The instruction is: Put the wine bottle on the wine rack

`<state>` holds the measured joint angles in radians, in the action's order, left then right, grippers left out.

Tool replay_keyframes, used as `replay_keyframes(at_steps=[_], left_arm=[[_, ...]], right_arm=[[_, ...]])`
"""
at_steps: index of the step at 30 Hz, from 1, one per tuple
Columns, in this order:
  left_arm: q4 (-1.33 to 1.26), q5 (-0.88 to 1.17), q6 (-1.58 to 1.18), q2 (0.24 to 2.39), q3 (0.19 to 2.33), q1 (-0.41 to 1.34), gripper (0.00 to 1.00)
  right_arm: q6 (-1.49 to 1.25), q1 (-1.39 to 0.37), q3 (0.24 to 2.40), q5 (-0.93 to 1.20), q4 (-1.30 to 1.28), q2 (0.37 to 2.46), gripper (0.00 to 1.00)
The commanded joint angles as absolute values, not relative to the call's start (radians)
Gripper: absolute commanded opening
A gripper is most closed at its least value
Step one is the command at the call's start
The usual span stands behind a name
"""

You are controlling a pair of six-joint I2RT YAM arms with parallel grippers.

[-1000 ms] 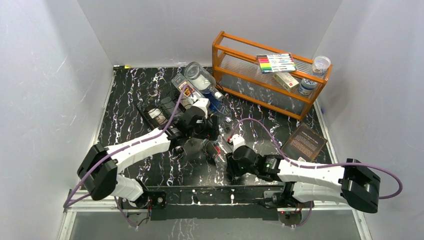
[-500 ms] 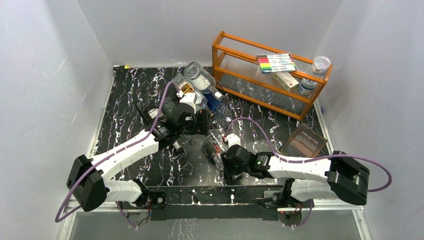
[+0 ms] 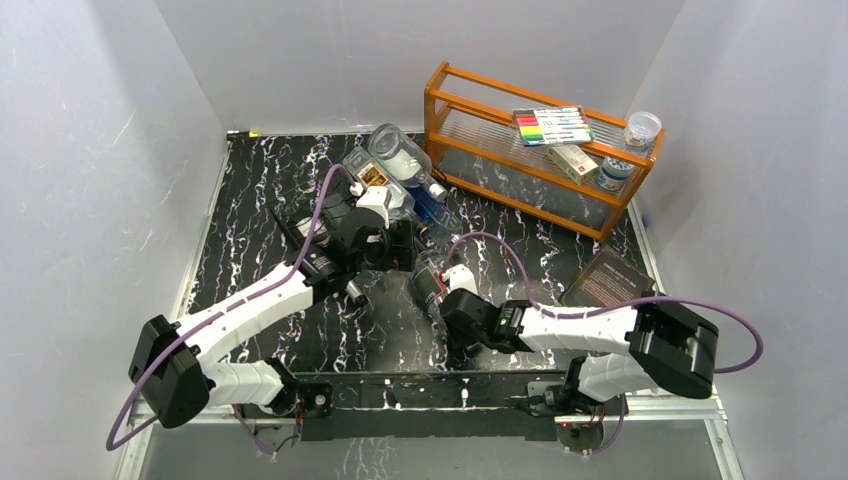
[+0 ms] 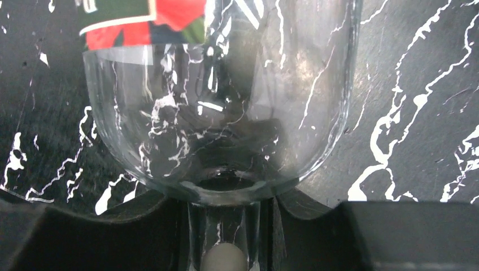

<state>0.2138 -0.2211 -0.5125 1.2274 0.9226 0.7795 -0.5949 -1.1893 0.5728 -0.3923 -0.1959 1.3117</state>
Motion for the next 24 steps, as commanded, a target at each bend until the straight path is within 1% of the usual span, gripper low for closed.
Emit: replay_keyframes(at_steps=[1, 3, 4, 5, 6, 7, 12, 18, 24], left_arm=[[0.219, -0.216, -0.503, 1.19, 0.904, 0.77, 0.98], [0.22, -0.215, -0.504, 1.187, 0.9, 0.77, 0.98], [0.219, -0.216, -0.505, 1.186, 0.898, 0.769, 0.98], [0.22, -0.218, -0.505, 1.184, 0.896, 0.768, 0.98], [0.219, -0.216, -0.506, 1.183, 0.895, 0.768, 0.98], [0.219, -0.218, -0.507, 1.182, 0.894, 0.768, 0.98], [0.223, -0.225, -0.508, 1.174, 0.898, 0.766, 0.98], [0.241, -0.238, -0.506, 1.16, 0.925, 0.748, 0.98], [0.258, -0.199, -0.525, 1.173, 0.949, 0.71, 0.98]], right_arm=[[-0.606, -1.184, 0.588, -0.479, -0.155, 1.379, 0.47], [-0.612, -1.184, 0.581, -0.484, -0.145, 1.388, 0.43], [-0.614, -1.184, 0.578, -0.487, -0.14, 1.39, 0.38], [-0.616, -1.184, 0.576, -0.491, -0.14, 1.394, 0.3], [-0.619, -1.184, 0.575, -0.497, -0.141, 1.398, 0.17], [-0.622, -1.184, 0.575, -0.505, -0.142, 1.4, 0.0], [-0.573, -1.185, 0.539, -0.507, -0.083, 1.342, 0.0], [-0.414, -1.195, 0.429, -0.524, 0.123, 1.158, 0.0], [-0.332, -1.204, 0.375, -0.571, 0.285, 1.051, 0.0]])
